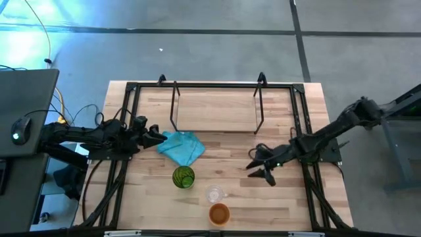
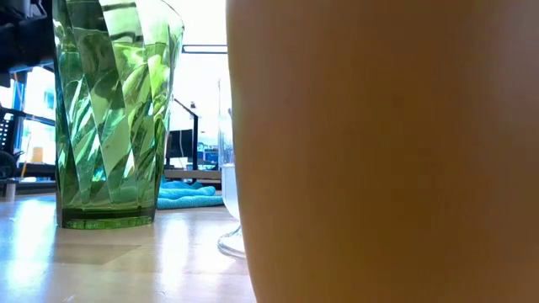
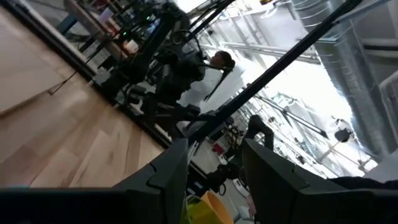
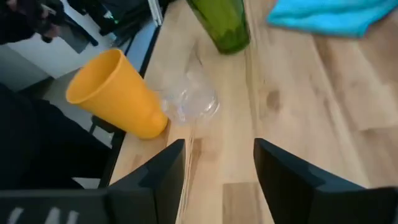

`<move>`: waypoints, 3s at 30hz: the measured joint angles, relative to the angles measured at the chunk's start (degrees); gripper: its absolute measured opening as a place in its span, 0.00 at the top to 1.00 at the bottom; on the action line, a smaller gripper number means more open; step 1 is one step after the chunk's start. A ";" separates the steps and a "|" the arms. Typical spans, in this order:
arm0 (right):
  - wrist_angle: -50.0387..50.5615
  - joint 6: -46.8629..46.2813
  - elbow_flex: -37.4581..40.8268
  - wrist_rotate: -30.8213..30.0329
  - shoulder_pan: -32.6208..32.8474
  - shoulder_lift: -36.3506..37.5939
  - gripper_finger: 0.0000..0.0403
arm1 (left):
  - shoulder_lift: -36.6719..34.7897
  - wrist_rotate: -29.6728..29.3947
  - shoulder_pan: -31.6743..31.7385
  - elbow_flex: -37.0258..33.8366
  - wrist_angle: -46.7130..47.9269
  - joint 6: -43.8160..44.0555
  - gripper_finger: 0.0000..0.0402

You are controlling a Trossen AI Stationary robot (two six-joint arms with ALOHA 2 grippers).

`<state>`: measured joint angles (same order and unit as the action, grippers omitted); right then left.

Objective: Stack small to large cups/mugs on shelf
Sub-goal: Put the transparent mug on the shelf

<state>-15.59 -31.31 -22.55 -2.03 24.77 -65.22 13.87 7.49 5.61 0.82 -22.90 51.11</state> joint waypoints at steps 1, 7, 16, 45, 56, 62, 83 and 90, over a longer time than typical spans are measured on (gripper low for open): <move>-1.19 -0.15 0.00 -0.69 1.08 -1.69 0.54 | 0.00 -0.01 0.00 0.00 0.35 0.29 0.64; -9.17 -0.69 -1.85 -4.31 7.23 -12.27 0.54 | 0.00 -0.48 0.00 0.00 0.75 2.01 0.64; -7.25 13.13 -14.83 -18.09 12.64 -26.32 0.54 | 0.00 -0.63 0.00 0.00 -0.07 3.23 0.65; -7.28 3.11 -20.65 -24.42 15.22 -34.26 0.54 | -0.02 0.75 0.00 0.00 0.34 0.33 0.64; -9.34 3.12 -20.63 -24.47 14.39 -34.26 0.54 | -0.02 0.42 0.00 0.00 0.42 -0.35 0.64; -10.88 3.31 -20.61 -22.70 12.92 -34.26 0.54 | -0.02 0.42 0.00 0.00 0.60 -0.50 0.64; -11.89 4.79 -20.59 -20.37 12.72 -34.26 0.63 | -0.02 0.42 0.00 0.00 0.81 -0.50 0.64; -11.91 4.44 -20.59 -20.45 12.15 -34.26 0.63 | -0.01 0.42 0.00 0.00 0.81 -0.48 0.64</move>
<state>-27.51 -26.87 -43.13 -22.48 36.93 -99.48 13.86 7.90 5.61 0.82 -22.09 50.63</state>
